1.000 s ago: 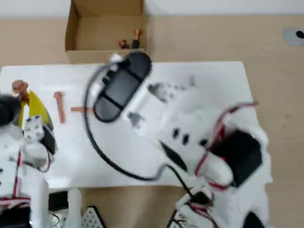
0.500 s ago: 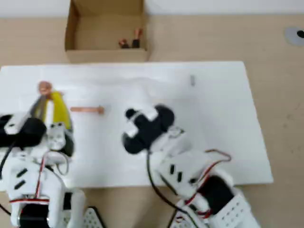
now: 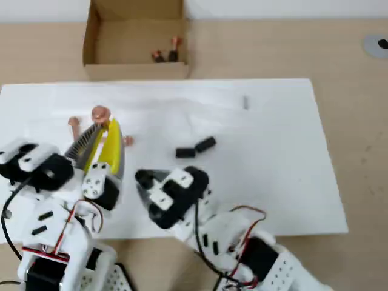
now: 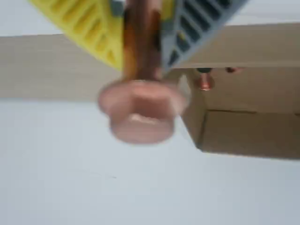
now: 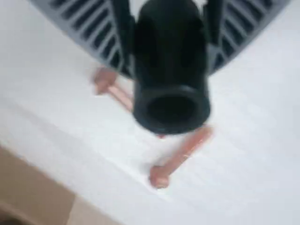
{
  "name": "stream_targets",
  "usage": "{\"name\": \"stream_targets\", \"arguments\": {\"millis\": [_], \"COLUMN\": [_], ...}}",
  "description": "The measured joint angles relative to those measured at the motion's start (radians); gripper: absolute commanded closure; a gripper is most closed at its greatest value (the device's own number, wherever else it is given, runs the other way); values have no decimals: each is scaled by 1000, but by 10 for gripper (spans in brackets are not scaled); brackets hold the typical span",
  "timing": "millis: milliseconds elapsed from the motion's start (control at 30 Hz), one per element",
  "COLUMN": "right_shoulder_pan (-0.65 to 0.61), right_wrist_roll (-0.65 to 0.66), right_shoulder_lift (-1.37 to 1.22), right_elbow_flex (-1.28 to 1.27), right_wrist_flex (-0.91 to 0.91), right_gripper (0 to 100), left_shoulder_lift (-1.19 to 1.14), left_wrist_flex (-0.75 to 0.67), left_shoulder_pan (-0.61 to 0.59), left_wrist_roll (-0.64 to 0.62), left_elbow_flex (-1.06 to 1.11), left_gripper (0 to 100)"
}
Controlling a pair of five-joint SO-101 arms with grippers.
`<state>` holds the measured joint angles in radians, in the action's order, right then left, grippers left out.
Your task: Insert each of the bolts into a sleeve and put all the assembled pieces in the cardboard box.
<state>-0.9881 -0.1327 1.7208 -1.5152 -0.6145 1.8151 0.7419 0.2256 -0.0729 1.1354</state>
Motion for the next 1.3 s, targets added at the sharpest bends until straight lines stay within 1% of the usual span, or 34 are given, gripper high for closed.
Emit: {"name": "stream_targets", "arguments": {"millis": [133, 200, 367, 467, 1100, 1300], "right_shoulder_pan": [0, 0, 0, 0, -3, 0], "right_wrist_roll": [-32, -37, -37, -37, -38, -38], "right_shoulder_lift": [0, 0, 0, 0, 0, 0], "right_elbow_flex": [0, 0, 0, 0, 0, 0], "right_wrist_flex": [0, 0, 0, 0, 0, 0], "right_gripper": [989, 989, 989, 989, 989, 989], "left_shoulder_lift": [2, 2, 3, 3, 5, 5], "left_wrist_flex": [11, 51, 215, 272, 282, 252], "left_shoulder_pan": [0, 6, 117, 164, 173, 175], "left_wrist_roll": [-54, -78, -101, -101, -101, -103], "left_elbow_flex": [0, -5, -72, -95, -94, -58], "left_gripper": [995, 995, 995, 995, 994, 994]}}
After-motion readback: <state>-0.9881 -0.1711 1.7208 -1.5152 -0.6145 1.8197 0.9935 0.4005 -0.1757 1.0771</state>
